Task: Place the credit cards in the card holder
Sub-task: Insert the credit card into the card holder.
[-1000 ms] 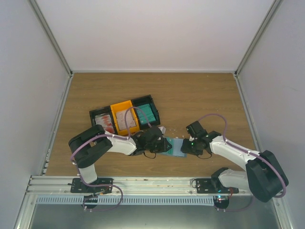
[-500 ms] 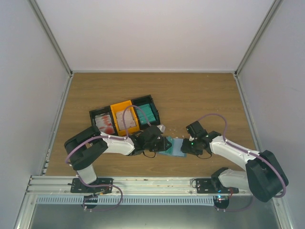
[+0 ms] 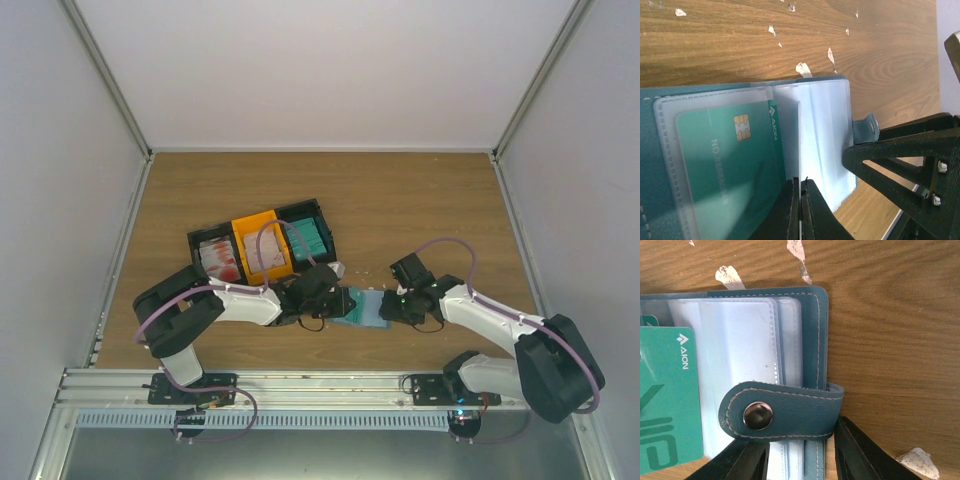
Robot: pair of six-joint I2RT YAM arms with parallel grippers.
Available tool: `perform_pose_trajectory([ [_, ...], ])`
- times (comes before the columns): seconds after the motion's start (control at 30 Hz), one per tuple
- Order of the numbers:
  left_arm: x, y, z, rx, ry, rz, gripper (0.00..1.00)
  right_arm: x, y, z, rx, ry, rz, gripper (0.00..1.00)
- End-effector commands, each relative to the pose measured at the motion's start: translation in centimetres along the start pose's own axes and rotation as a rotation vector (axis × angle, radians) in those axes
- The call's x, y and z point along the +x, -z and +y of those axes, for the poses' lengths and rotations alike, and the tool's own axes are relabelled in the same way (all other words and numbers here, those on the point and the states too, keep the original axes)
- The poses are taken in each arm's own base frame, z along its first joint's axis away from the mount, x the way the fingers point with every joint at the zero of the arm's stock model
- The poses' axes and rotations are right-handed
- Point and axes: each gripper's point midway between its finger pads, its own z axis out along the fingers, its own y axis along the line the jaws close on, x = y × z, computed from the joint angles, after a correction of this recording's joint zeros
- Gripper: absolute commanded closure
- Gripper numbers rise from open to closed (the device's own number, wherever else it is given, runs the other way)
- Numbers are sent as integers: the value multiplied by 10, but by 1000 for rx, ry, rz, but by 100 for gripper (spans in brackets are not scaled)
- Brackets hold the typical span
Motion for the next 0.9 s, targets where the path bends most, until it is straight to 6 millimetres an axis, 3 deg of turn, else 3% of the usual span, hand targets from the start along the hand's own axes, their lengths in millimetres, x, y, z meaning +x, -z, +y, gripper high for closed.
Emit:
perform_pose_trajectory([
  [0.0, -4, 5, -7, 19, -25, -36, 100, 9, -10, -16, 54, -19, 25, 64],
  [0.4, -4, -3, -16, 91, 59, -51, 100, 19, -16, -13, 4, -38, 54, 74],
  [0.7, -2, -7, -2, 18, 109, -99, 100, 24, -18, -13, -12, -51, 64, 75],
  [0.87, -11, -3, -2, 20, 113, -170, 100, 25, -18, -13, -12, -52, 66, 75],
])
